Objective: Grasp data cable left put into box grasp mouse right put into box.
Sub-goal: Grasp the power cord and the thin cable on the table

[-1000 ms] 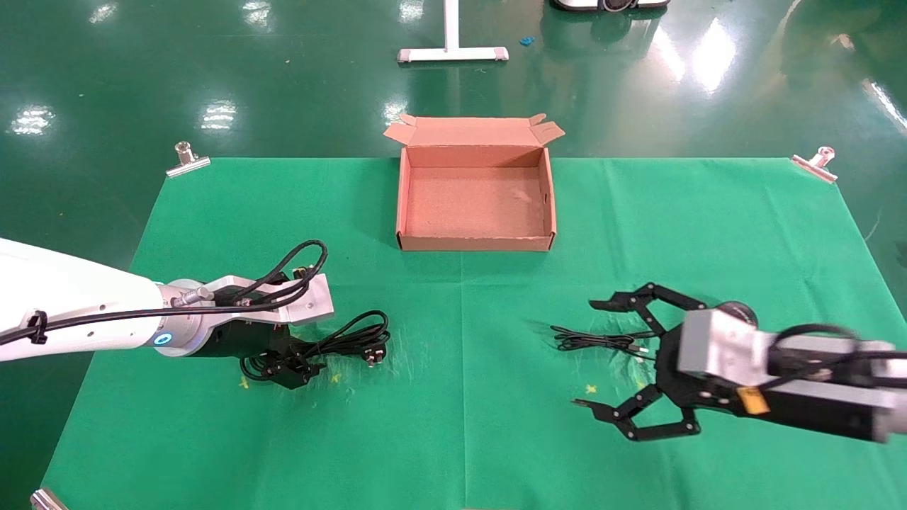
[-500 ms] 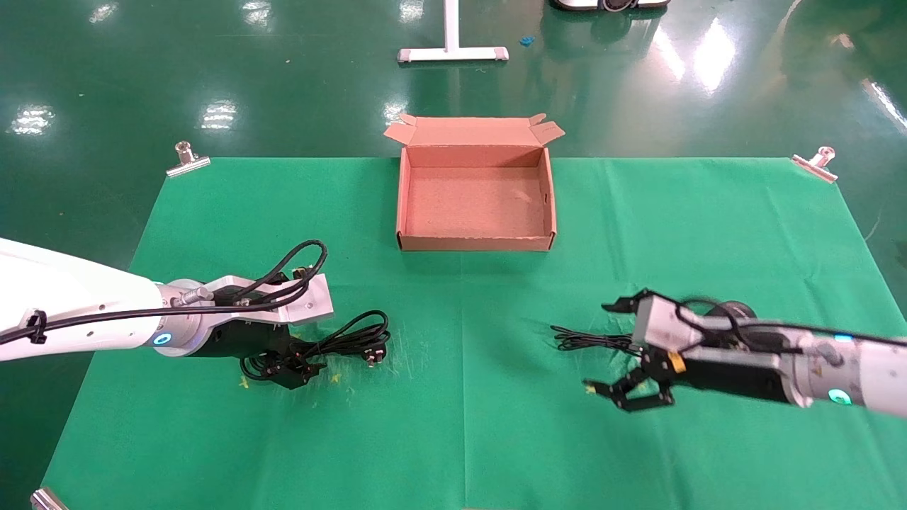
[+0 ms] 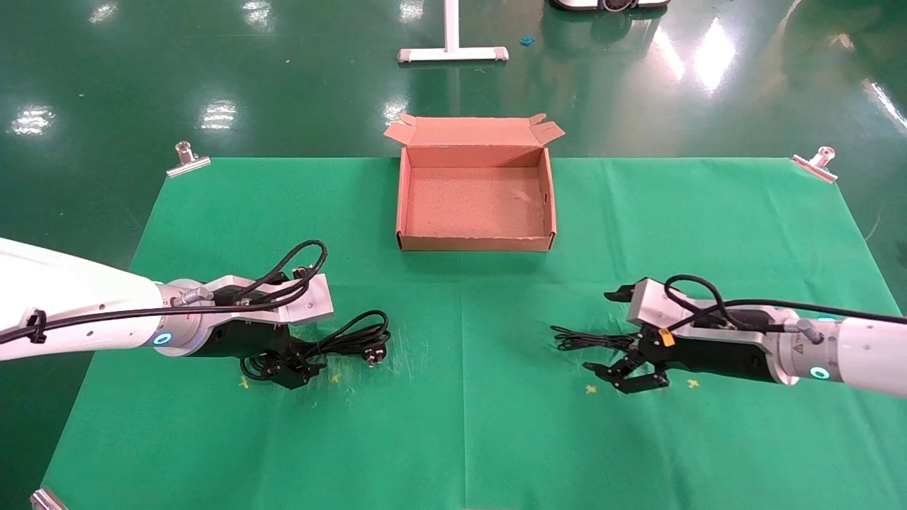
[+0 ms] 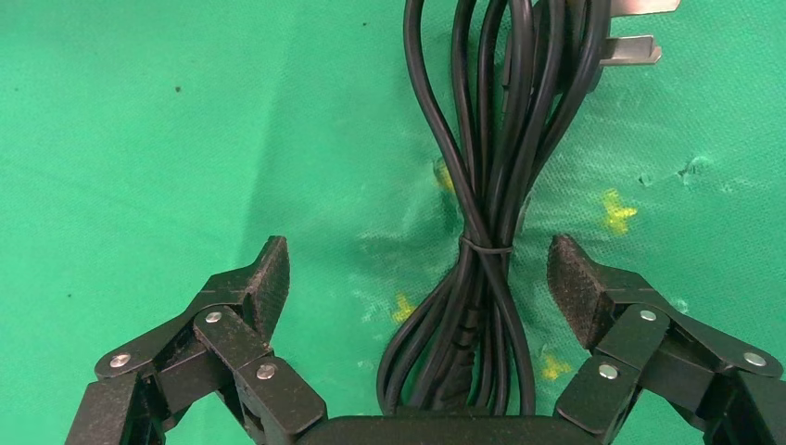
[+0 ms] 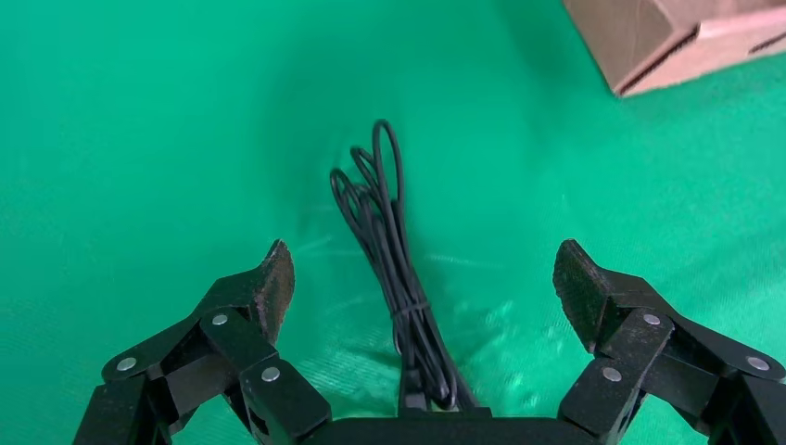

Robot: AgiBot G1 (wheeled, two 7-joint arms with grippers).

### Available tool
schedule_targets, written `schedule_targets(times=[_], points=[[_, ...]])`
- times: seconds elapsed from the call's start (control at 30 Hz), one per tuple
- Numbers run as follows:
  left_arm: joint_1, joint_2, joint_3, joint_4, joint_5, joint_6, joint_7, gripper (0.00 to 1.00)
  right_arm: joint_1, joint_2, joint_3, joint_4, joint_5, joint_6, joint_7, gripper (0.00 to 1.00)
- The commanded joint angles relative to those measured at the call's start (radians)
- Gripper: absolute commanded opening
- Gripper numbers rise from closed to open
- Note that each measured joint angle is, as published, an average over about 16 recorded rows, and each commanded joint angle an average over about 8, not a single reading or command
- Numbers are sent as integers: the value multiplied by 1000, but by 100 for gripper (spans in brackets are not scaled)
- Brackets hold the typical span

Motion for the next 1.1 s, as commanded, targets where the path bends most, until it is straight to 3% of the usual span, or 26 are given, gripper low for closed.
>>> schedule_targets(times=[0.03, 0.07, 0.1, 0.27, 0.3, 0.33, 0.37, 1.1], points=[[0, 0, 0, 0, 0, 0, 0, 92, 0, -4, -1, -16, -2, 5, -10, 100], [0, 0, 0, 0, 0, 0, 0, 80, 0, -6, -1, -23, -4, 9, -12, 100], [0, 0, 0, 0, 0, 0, 0, 67, 1, -8, -1, -29, -6, 15, -13, 91], [0, 0, 0, 0, 0, 0, 0, 6, 3, -11, 0, -46, -12, 29, -15, 29], [0, 0, 0, 0, 0, 0, 0, 0, 2, -11, 0, -46, -12, 30, -15, 16], [0, 0, 0, 0, -1, 0, 0, 0, 2, -11, 0, -45, -12, 30, -15, 4], [0, 0, 0, 0, -1, 0, 0, 0, 2, -11, 0, -44, -12, 29, -15, 0], [0, 0, 0, 0, -2, 0, 0, 0, -1, -8, 1, -29, -5, 18, -13, 0]])
